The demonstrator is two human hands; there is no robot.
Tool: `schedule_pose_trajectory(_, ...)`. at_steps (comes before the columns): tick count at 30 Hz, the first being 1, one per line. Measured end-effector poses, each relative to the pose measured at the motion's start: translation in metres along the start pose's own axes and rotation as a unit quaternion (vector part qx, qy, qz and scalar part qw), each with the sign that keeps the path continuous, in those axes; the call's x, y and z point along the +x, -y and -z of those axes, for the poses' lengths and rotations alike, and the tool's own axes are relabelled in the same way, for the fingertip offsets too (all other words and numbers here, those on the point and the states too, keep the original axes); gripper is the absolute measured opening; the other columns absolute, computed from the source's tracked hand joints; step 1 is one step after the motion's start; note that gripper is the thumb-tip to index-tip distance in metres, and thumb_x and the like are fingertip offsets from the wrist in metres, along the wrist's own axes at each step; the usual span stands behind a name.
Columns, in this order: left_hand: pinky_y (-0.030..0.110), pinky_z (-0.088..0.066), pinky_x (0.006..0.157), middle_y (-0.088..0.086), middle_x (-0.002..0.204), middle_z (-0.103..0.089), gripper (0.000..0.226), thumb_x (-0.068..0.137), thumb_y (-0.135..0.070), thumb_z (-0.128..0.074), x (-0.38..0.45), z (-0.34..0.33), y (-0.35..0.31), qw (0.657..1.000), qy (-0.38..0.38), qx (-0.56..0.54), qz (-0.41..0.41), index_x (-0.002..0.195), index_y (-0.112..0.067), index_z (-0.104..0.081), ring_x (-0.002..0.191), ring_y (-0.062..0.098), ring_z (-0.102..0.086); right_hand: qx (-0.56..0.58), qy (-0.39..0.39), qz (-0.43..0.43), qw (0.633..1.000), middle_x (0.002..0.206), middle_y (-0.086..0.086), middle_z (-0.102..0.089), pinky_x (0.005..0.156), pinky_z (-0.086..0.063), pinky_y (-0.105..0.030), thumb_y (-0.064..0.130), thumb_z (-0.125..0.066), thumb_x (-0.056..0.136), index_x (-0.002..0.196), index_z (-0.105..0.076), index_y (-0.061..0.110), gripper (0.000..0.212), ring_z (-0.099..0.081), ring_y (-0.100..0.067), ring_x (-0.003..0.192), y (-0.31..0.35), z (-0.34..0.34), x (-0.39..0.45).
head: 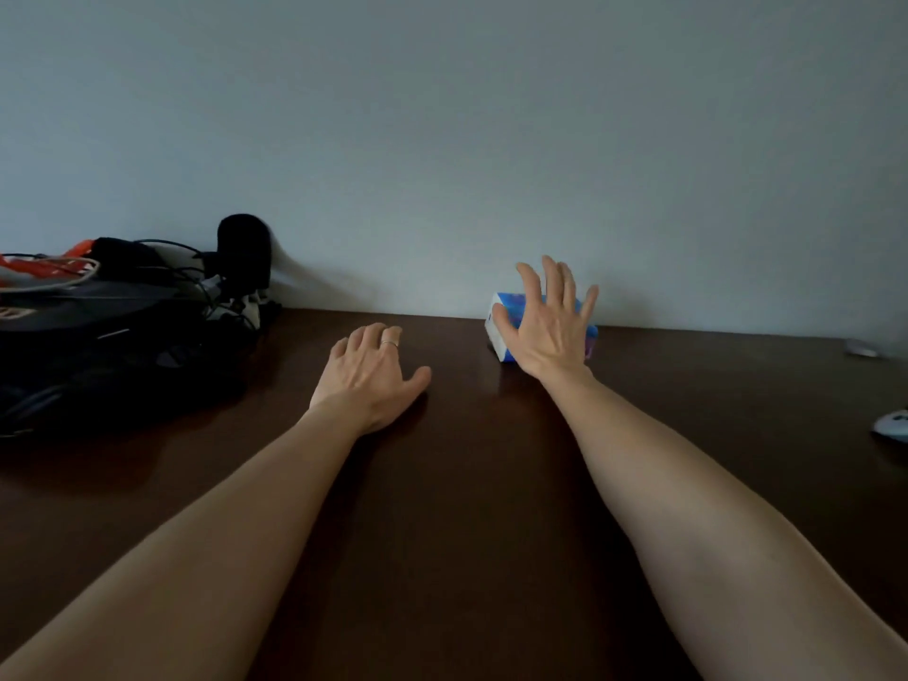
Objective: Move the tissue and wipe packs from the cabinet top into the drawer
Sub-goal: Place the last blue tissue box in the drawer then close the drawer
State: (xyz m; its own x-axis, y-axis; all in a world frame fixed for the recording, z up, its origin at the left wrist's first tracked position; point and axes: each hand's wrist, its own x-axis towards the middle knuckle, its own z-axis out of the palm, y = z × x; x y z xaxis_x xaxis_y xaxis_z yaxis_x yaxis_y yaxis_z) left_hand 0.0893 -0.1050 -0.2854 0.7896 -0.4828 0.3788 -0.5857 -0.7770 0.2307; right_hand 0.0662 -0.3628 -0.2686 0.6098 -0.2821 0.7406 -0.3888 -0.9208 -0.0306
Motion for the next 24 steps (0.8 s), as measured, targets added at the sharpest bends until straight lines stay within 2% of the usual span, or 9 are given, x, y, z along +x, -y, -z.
schedule_pose_trajectory(1, 0.043, -0.023, 0.12, 0.01, 0.157, -0.037, 0.08, 0.095, -0.064, -0.042, 0.001, -0.001, 0.0, 1.0, 0.004, -0.002, 0.0, 0.156, -0.013, -0.031, 0.147, 0.027, -0.03, -0.008, 0.064, -0.023, 0.998, 0.152, -0.005, -0.043, 0.115, -0.016, -0.067, 0.068, -0.032, 0.092, 0.144, -0.044, 0.032, 0.064, -0.035, -0.03, 0.143, -0.002, 0.001, 0.0)
schedule_pose_trajectory(3, 0.043, -0.026, 0.119, 0.01, 0.155, -0.04, 0.08, 0.094, -0.065, -0.042, 0.002, -0.004, 0.002, 1.0, 0.013, -0.012, 0.004, 0.155, -0.013, -0.033, 0.145, 0.027, -0.033, -0.018, 0.172, -0.047, 0.984, 0.142, -0.001, -0.054, 0.109, -0.024, -0.066, 0.078, -0.026, 0.086, 0.14, -0.047, 0.037, 0.072, -0.044, -0.029, 0.133, -0.007, 0.006, 0.006)
schedule_pose_trajectory(6, 0.045, -0.031, 0.115, 0.011, 0.15, -0.047, 0.079, 0.091, -0.066, -0.043, 0.005, -0.004, 0.003, 0.999, 0.027, -0.028, 0.014, 0.151, -0.015, -0.04, 0.139, 0.028, -0.042, -0.001, 0.24, -0.052, 0.969, 0.137, 0.001, -0.055, 0.101, -0.029, -0.063, 0.077, -0.039, 0.078, 0.137, -0.049, 0.04, 0.071, -0.046, -0.028, 0.128, -0.003, 0.02, 0.012)
schedule_pose_trajectory(10, 0.045, -0.035, 0.108, 0.011, 0.145, -0.053, 0.07, 0.091, -0.061, -0.048, -0.001, 0.007, 0.0, 0.997, 0.03, -0.064, 0.014, 0.147, -0.02, -0.046, 0.133, 0.029, -0.048, 0.023, 0.206, -0.007, 0.978, 0.136, 0.004, -0.056, 0.104, -0.028, -0.07, 0.073, -0.032, 0.072, 0.136, -0.049, 0.043, 0.073, -0.047, -0.027, 0.128, 0.027, 0.046, -0.03)
schedule_pose_trajectory(13, 0.042, -0.037, 0.107, 0.01, 0.143, -0.057, 0.061, 0.098, -0.064, -0.038, -0.011, 0.022, 0.001, 0.986, 0.053, -0.156, 0.033, 0.14, -0.023, -0.055, 0.132, 0.03, -0.05, 0.055, 0.232, 0.029, 0.971, 0.144, 0.006, -0.054, 0.104, -0.033, -0.062, 0.071, -0.038, 0.074, 0.14, -0.044, 0.045, 0.072, -0.046, -0.024, 0.134, 0.045, 0.085, -0.055)
schedule_pose_trajectory(16, 0.038, -0.039, 0.103, 0.014, 0.133, -0.066, 0.066, 0.101, -0.065, -0.029, -0.032, 0.037, 0.002, 0.961, 0.052, -0.255, 0.093, 0.122, -0.017, -0.071, 0.126, 0.035, -0.056, 0.109, 0.254, 0.062, 0.959, 0.145, 0.008, -0.053, 0.103, -0.035, -0.057, 0.07, -0.047, 0.073, 0.14, -0.043, 0.046, 0.072, -0.046, -0.02, 0.135, 0.056, 0.125, -0.088)
schedule_pose_trajectory(20, 0.038, -0.042, 0.099, 0.012, 0.117, -0.072, 0.075, 0.09, -0.078, -0.034, -0.086, 0.064, -0.016, 0.926, 0.06, -0.338, 0.156, 0.103, -0.019, -0.078, 0.118, 0.033, -0.061, 0.174, 0.239, 0.084, 0.952, 0.148, 0.005, -0.05, 0.106, -0.034, -0.053, 0.067, -0.054, 0.073, 0.146, -0.04, 0.033, 0.082, -0.047, -0.019, 0.135, 0.069, 0.179, -0.141)
schedule_pose_trajectory(22, 0.036, -0.039, 0.09, 0.007, 0.107, -0.069, 0.089, 0.072, -0.092, -0.028, -0.125, 0.079, -0.032, 0.921, 0.079, -0.347, 0.156, 0.096, -0.02, -0.074, 0.11, 0.029, -0.062, 0.207, 0.206, 0.073, 0.954, 0.156, 0.0, -0.041, 0.11, -0.032, -0.05, 0.063, -0.062, 0.072, 0.151, -0.033, 0.023, 0.093, -0.043, -0.022, 0.141, 0.071, 0.202, -0.166)
schedule_pose_trajectory(24, 0.036, -0.038, 0.092, 0.001, 0.112, -0.064, 0.095, 0.067, -0.094, -0.025, -0.16, 0.09, -0.044, 0.927, 0.072, -0.339, 0.14, 0.111, -0.026, -0.073, 0.112, 0.025, -0.057, 0.262, 0.157, 0.056, 0.95, 0.167, -0.008, -0.018, 0.114, -0.028, -0.045, 0.059, -0.069, 0.068, 0.157, -0.021, 0.016, 0.11, -0.03, -0.025, 0.149, 0.072, 0.221, -0.195)
